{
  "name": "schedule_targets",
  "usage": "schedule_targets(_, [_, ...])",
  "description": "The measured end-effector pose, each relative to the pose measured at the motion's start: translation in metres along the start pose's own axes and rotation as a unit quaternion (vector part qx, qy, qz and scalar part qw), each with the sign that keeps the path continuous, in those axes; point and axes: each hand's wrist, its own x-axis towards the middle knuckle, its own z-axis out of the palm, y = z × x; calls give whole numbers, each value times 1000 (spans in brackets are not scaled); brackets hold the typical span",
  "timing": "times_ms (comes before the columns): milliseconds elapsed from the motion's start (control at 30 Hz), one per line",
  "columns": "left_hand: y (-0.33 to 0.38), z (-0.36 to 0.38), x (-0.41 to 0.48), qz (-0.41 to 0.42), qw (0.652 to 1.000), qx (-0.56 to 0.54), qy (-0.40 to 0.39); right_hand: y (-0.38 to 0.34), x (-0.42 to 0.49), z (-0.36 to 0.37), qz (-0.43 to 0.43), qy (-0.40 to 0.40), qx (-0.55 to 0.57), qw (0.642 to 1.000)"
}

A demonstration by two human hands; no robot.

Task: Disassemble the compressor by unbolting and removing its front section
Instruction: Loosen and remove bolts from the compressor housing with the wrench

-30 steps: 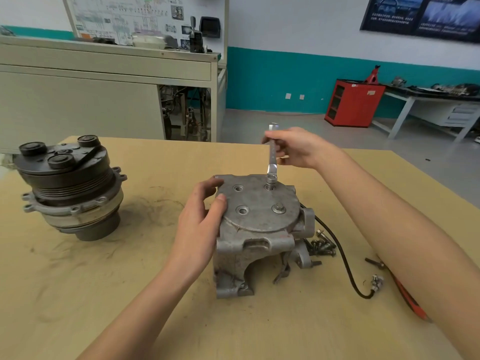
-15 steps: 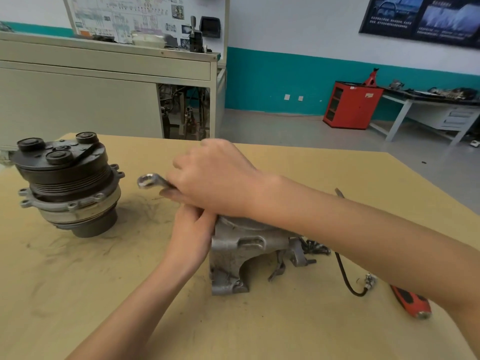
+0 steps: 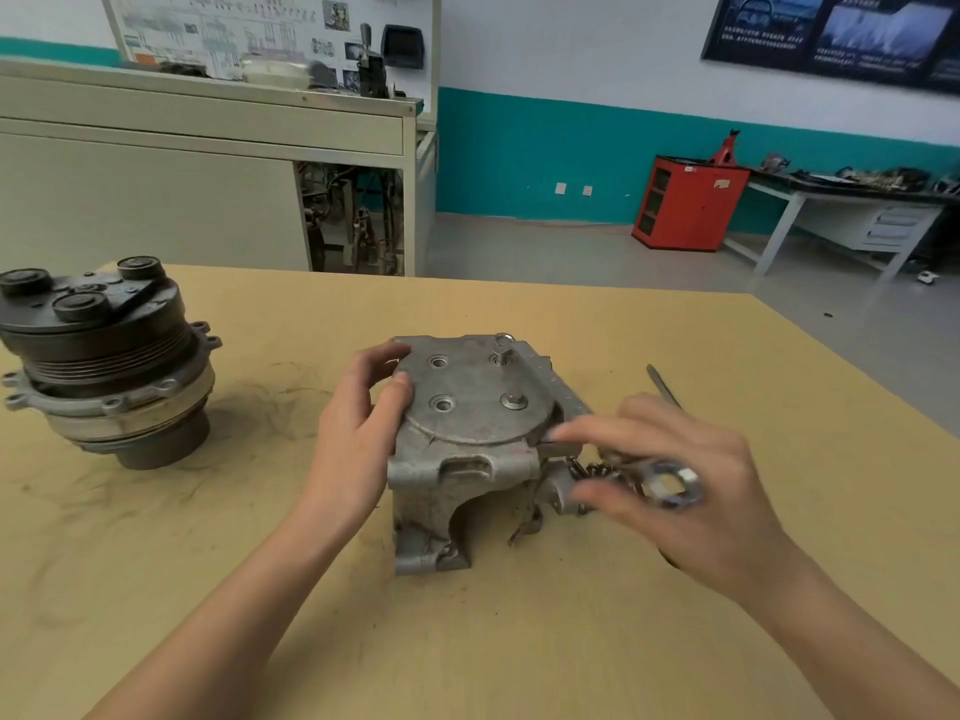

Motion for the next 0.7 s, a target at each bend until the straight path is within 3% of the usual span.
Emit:
schedule_targets(100, [0, 0, 0, -1, 1000, 2, -1, 29, -8, -4, 175, 120, 192, 958])
schedule_targets(200, [1, 0, 0, -1, 1000, 6, -1, 66, 7, -4, 304, 184, 397, 846])
schedule_targets(267, [2, 1, 2, -2, 1000, 15, 5, 95, 31, -2, 372, 176, 437, 800])
schedule_targets(367, [3, 1, 2, -7, 1000, 13, 6, 133, 79, 8, 462, 88, 430, 771])
schedule_targets(433, [3, 1, 1, -12, 1000, 15, -1, 144, 114, 20, 498, 13, 368, 785])
schedule_targets(533, [4, 1, 2, -8, 1000, 21, 1, 137, 162, 52, 494, -78, 200, 842])
schedule_targets(600, [4, 0, 2, -7, 1000, 27, 3, 116, 186, 79, 423, -137, 63, 893])
schedule_targets(700, [5, 1, -1, 8, 999, 32, -10, 64, 204, 106, 235, -238, -67, 940])
